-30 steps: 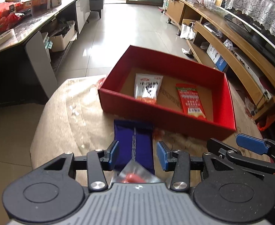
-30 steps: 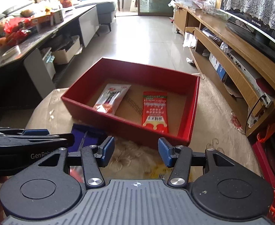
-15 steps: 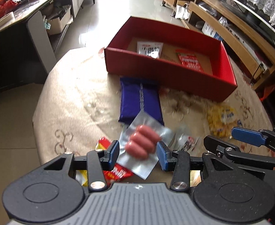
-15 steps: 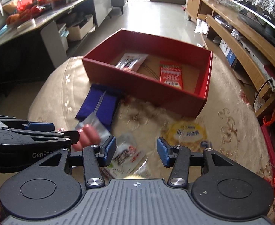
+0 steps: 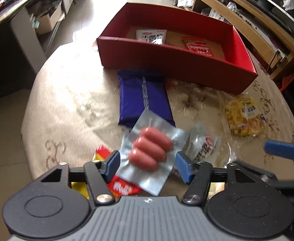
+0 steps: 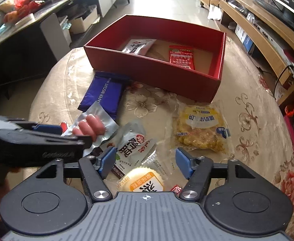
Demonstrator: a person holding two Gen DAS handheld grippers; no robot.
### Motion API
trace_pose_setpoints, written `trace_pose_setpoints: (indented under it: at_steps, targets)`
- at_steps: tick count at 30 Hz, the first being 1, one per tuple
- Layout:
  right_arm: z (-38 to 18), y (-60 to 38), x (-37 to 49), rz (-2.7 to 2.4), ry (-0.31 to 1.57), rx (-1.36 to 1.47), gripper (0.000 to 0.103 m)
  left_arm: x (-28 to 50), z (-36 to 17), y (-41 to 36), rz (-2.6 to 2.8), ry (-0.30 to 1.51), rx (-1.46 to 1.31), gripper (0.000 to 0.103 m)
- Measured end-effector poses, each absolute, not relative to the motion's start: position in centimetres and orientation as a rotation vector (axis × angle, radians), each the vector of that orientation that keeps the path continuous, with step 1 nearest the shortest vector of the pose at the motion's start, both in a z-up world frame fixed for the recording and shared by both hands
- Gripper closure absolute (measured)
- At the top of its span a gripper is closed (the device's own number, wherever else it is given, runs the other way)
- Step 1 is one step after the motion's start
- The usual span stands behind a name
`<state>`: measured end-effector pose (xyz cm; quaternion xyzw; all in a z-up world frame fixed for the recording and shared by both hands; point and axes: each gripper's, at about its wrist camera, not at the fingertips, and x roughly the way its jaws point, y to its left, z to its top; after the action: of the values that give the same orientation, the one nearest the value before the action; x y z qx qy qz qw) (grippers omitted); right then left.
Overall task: Organize snacks
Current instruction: 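Grasp the sausage vacuum pack with the left tool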
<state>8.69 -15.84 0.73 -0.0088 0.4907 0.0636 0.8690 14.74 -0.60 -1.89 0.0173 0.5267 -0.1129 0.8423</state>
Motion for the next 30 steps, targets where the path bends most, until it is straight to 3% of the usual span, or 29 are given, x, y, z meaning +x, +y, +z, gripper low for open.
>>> trace_pose_setpoints:
  at_steps: [2, 9, 15, 30]
  targets:
    - [0.7, -16.0, 8.6, 0.131, 1.026, -0.023, 0.027, 15.2, -2.2, -1.2, -0.255, 1.101, 0.063, 0.035]
    - [0.2, -17.6, 8.7, 0.104, 1.048, -0.013, 0.026, 16.2, -4.4, -2.7, -0.244, 1.134, 0.127, 0.029]
    - [0.3, -18.8, 8.4, 0.087, 1.045, 0.004, 0.026, 14.9, -4.2, -2.9, -0.254, 1.136, 0.124, 0.039]
    - [-1.2, -19.6, 8.2, 0.075, 1.094, -0.011, 0.025, 12.7, -4.3, -2.9, -0.339, 1.205, 0.085, 0.038]
